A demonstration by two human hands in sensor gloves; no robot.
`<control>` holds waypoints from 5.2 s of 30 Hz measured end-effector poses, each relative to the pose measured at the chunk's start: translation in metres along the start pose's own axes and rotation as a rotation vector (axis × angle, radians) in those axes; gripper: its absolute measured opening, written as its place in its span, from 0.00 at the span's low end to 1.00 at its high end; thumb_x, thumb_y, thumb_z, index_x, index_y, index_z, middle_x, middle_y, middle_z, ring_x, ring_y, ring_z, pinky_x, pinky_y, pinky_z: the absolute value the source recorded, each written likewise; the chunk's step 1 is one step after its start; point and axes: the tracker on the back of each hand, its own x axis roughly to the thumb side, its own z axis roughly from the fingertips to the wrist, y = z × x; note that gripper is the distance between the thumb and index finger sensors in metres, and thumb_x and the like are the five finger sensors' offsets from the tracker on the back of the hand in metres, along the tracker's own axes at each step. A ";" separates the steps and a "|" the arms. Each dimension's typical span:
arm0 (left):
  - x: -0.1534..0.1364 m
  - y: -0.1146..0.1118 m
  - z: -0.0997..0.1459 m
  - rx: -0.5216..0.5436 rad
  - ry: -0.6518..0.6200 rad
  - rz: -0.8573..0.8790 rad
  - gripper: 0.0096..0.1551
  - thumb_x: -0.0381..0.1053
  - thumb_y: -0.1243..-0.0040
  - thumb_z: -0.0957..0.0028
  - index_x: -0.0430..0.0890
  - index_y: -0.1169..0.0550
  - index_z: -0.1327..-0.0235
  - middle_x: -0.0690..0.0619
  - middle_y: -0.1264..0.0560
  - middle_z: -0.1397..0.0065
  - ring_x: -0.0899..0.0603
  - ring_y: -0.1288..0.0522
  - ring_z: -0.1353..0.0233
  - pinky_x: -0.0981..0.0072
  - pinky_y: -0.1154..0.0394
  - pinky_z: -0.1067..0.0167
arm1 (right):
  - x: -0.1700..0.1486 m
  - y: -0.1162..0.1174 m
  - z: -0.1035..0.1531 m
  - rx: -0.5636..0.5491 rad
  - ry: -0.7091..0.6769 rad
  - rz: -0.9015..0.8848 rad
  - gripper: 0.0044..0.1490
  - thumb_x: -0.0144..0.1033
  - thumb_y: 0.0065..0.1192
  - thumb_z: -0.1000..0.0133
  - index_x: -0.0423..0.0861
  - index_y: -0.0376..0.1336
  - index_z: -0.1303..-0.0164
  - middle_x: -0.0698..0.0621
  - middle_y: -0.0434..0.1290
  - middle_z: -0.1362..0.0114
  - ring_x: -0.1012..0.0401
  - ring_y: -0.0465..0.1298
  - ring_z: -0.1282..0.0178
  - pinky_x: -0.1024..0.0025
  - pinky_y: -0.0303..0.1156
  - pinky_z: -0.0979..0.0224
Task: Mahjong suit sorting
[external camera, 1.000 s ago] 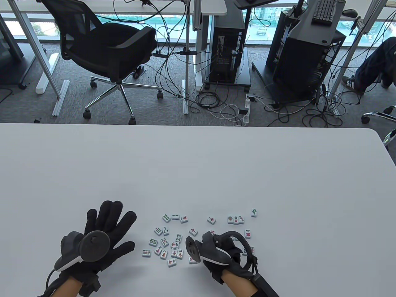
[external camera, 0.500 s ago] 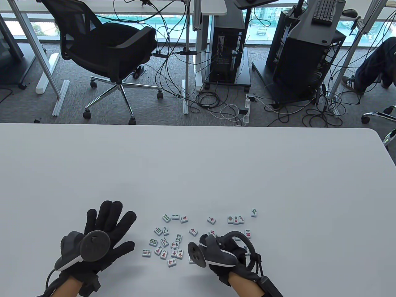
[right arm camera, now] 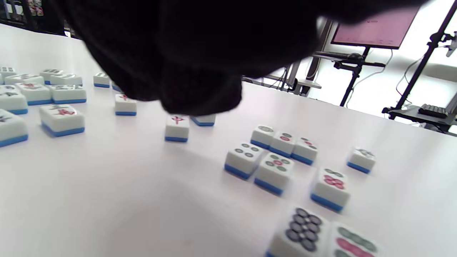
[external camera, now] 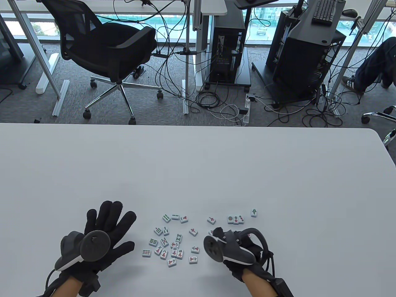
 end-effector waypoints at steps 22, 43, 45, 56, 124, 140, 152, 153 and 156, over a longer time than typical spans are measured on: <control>-0.001 -0.002 -0.001 -0.027 0.020 -0.010 0.47 0.82 0.59 0.52 0.74 0.56 0.20 0.70 0.74 0.16 0.53 0.78 0.14 0.50 0.78 0.21 | -0.014 0.049 0.017 0.083 0.075 0.170 0.37 0.43 0.70 0.53 0.42 0.66 0.35 0.52 0.82 0.66 0.65 0.77 0.81 0.73 0.76 0.74; 0.001 -0.011 -0.004 -0.061 0.007 -0.045 0.45 0.80 0.58 0.51 0.74 0.55 0.20 0.71 0.73 0.16 0.54 0.77 0.13 0.51 0.77 0.20 | -0.081 -0.035 0.100 -0.587 0.304 -0.216 0.53 0.68 0.42 0.46 0.55 0.34 0.16 0.38 0.41 0.12 0.36 0.43 0.16 0.25 0.42 0.22; 0.001 -0.011 -0.004 -0.066 0.014 -0.049 0.46 0.80 0.58 0.51 0.74 0.55 0.20 0.71 0.73 0.15 0.54 0.77 0.13 0.51 0.77 0.20 | -0.088 -0.028 0.102 -0.604 0.319 -0.227 0.53 0.68 0.40 0.47 0.56 0.32 0.17 0.39 0.34 0.12 0.36 0.37 0.16 0.24 0.37 0.23; 0.008 -0.015 -0.006 -0.008 -0.009 -0.137 0.47 0.78 0.51 0.53 0.71 0.51 0.21 0.72 0.68 0.14 0.55 0.71 0.11 0.53 0.72 0.17 | -0.089 0.002 0.097 -0.571 0.262 -0.239 0.52 0.69 0.36 0.47 0.58 0.26 0.21 0.43 0.20 0.18 0.38 0.21 0.21 0.25 0.25 0.27; 0.209 -0.057 -0.186 -0.206 0.003 -0.836 0.35 0.73 0.37 0.63 0.53 0.15 0.51 0.67 0.16 0.73 0.57 0.21 0.80 0.66 0.21 0.72 | -0.075 -0.005 0.099 -0.521 0.160 -0.313 0.51 0.65 0.40 0.45 0.56 0.28 0.20 0.41 0.26 0.15 0.39 0.27 0.18 0.25 0.28 0.26; 0.204 -0.025 -0.192 -0.290 0.246 -0.622 0.37 0.76 0.45 0.56 0.47 0.12 0.60 0.65 0.15 0.75 0.56 0.21 0.83 0.65 0.22 0.75 | -0.074 -0.005 0.097 -0.510 0.155 -0.313 0.51 0.65 0.40 0.45 0.56 0.28 0.20 0.41 0.27 0.15 0.39 0.27 0.18 0.25 0.29 0.25; 0.204 -0.059 -0.216 -0.382 0.337 -0.608 0.36 0.75 0.41 0.57 0.46 0.11 0.64 0.65 0.16 0.76 0.56 0.22 0.84 0.65 0.22 0.77 | -0.072 -0.005 0.097 -0.504 0.145 -0.316 0.51 0.65 0.40 0.45 0.56 0.28 0.20 0.41 0.26 0.15 0.39 0.27 0.18 0.25 0.29 0.25; 0.204 -0.060 -0.217 -0.380 0.330 -0.613 0.35 0.74 0.40 0.57 0.46 0.11 0.64 0.65 0.16 0.76 0.56 0.22 0.84 0.65 0.22 0.77 | -0.072 -0.005 0.097 -0.505 0.144 -0.317 0.52 0.65 0.40 0.45 0.56 0.28 0.20 0.41 0.26 0.15 0.39 0.27 0.18 0.25 0.28 0.25; 0.203 -0.063 -0.213 -0.390 0.306 -0.610 0.33 0.72 0.38 0.57 0.45 0.12 0.62 0.66 0.16 0.74 0.57 0.21 0.82 0.65 0.22 0.75 | -0.072 -0.004 0.097 -0.505 0.144 -0.319 0.52 0.65 0.40 0.45 0.56 0.28 0.20 0.41 0.27 0.15 0.39 0.27 0.18 0.25 0.28 0.25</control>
